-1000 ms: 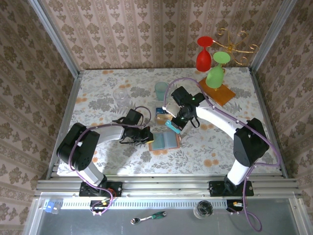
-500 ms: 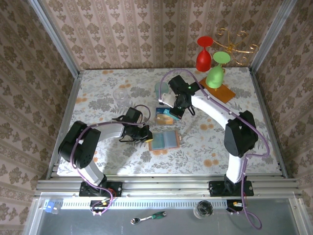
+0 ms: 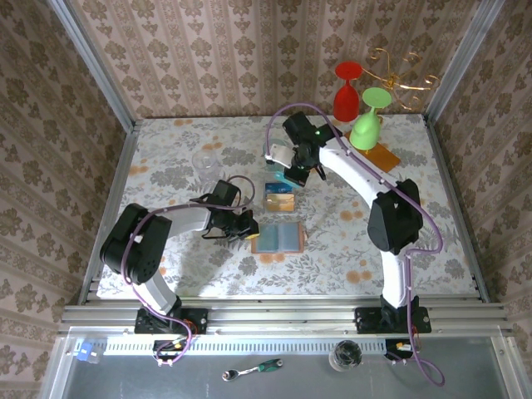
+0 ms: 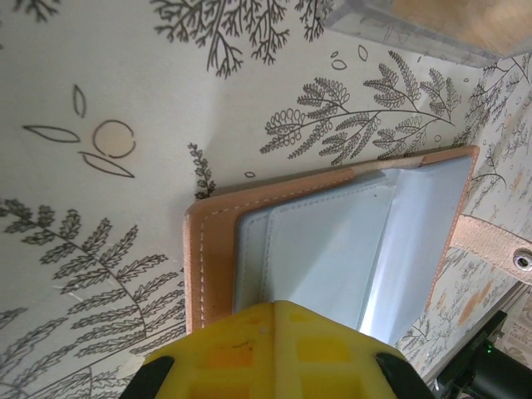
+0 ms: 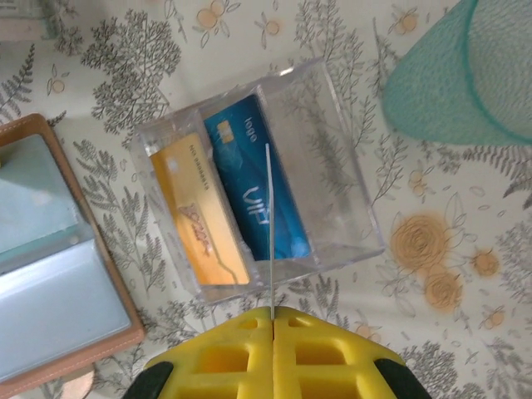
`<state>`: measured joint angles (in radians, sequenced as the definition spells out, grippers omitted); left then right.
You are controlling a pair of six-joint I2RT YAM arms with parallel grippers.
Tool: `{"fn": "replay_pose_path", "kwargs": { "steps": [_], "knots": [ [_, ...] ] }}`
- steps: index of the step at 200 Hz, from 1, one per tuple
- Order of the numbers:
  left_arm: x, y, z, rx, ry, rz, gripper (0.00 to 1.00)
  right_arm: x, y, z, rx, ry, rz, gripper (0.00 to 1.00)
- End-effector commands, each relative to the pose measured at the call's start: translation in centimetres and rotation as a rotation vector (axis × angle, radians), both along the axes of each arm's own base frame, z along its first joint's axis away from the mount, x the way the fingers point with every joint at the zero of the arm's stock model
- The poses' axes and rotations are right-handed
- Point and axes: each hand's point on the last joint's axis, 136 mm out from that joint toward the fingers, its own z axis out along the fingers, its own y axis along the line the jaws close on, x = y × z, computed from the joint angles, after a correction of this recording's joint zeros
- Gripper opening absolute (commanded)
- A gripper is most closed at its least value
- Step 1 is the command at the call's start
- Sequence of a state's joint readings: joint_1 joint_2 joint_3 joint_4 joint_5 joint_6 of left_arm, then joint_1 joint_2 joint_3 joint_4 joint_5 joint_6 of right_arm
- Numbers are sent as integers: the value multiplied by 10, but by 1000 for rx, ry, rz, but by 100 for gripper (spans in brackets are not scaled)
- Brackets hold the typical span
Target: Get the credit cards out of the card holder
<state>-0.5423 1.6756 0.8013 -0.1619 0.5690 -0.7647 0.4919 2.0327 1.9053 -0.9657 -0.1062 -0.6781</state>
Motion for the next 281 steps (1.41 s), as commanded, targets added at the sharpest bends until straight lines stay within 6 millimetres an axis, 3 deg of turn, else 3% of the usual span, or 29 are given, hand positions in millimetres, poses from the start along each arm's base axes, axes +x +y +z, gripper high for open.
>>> {"fn": "replay_pose_path", "kwargs": {
  "steps": [1, 55, 115, 142, 159, 193, 229, 281],
  "knots": [
    [1, 1, 16, -12, -18, -3, 2, 6, -3, -1, -24, 22, 43, 0],
    [-6, 18, 23, 16, -24, 26, 2, 27, 6, -1, -35, 11, 95, 0],
    [-15, 32, 19, 32, -12, 63, 2, 34, 15, -20, -24, 39, 127, 1],
    [-16, 32, 20, 35, -11, 68, 2, 36, 16, -26, -29, 43, 128, 6],
    [-16, 33, 19, 38, -9, 69, 2, 43, 14, -27, -46, 17, 110, 15],
    [-14, 32, 19, 39, -8, 71, 2, 64, 11, -14, -44, -81, 52, 19],
    [-14, 32, 18, 41, -7, 71, 2, 71, 13, -5, -14, -122, 28, 15],
    [-13, 31, 15, 37, 0, 71, 2, 75, 17, -13, 11, -123, 5, 6]
  ]
}}
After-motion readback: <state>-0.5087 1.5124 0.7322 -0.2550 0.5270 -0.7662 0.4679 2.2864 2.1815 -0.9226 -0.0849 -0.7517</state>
